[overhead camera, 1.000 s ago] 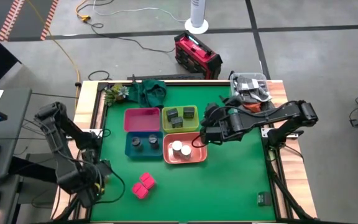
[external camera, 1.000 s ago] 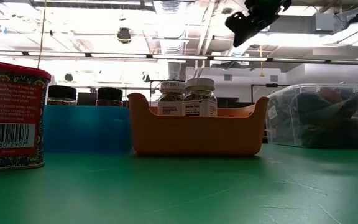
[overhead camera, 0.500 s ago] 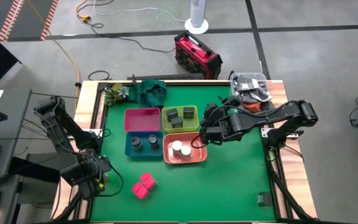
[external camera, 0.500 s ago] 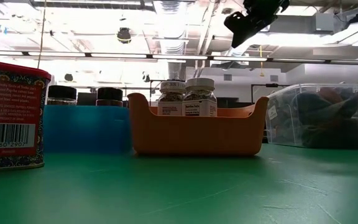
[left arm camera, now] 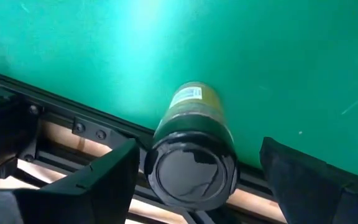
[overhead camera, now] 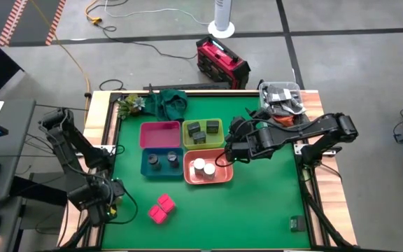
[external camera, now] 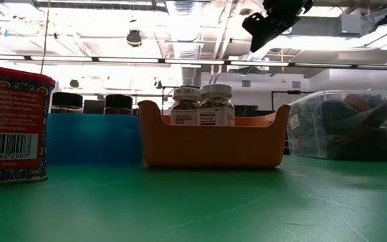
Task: Sort spices by type
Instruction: Put the black seasoning bottle into the blue bin
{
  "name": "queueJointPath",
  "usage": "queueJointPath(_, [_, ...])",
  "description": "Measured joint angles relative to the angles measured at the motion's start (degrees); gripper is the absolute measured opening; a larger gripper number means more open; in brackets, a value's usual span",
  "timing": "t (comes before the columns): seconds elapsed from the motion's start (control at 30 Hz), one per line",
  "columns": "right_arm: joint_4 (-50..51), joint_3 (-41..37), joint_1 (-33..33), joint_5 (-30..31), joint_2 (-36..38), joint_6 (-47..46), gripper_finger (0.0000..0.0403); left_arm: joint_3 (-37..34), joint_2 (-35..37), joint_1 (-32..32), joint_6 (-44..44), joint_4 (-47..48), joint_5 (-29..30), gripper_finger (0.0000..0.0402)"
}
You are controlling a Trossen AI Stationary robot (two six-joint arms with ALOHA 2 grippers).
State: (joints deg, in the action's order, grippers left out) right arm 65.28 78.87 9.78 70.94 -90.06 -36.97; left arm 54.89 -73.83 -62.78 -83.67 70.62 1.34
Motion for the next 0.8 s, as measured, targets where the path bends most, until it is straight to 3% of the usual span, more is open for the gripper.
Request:
queueJointPath(0.5, [-0.04,0.02,0.02,-0.07,0.0,0.01,0.0317,-8.55,0.03,-0.15,1.09,-10.24,-2.44,0.0312])
queueJointPath(0.63, [-0.22,0.02,0.0,-0.07,0.0,0.02,0.0317,-8.55,0.03,-0.15,0.97,-10.52,-2.48,0.0279])
queueJointPath(0.8, [-0.27,0.02,0.01,-0.29,0.0,0.02,0.0317,-8.55,0.03,-0.15,0.91,-11.46,-2.42,0.0211])
